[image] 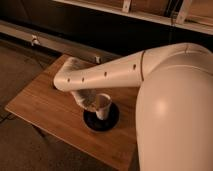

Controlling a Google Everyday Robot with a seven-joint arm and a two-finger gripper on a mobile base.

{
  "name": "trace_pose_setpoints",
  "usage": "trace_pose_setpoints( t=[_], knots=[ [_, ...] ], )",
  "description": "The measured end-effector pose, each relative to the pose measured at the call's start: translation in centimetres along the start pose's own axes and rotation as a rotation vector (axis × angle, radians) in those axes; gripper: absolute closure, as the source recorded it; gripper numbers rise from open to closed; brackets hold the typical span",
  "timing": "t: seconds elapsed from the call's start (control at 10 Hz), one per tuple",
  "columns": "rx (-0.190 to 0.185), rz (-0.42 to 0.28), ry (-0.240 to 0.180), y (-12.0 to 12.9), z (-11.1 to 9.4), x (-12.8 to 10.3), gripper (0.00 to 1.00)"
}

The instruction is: Place the ceramic cup in the ceramic bowl

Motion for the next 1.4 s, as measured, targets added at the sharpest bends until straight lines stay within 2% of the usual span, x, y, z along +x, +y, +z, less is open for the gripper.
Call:
trace_pose_setpoints(
  t=[0.3, 0.6, 1.0, 1.2, 1.4],
  knots=[
    [0.003, -0.009, 0.010, 1.0, 0.2, -0.2, 0.97],
    [-0.007, 0.001, 0.016, 1.4, 0.2, -0.4, 0.74],
    [-0.015, 0.023, 0.013, 1.2, 0.2, -0.8, 0.31],
    [-0.012, 0.029, 0.013, 1.0, 0.2, -1.0, 0.20],
    [-0.010, 0.036, 0.012, 0.8, 0.2, -1.1, 0.20]
  ],
)
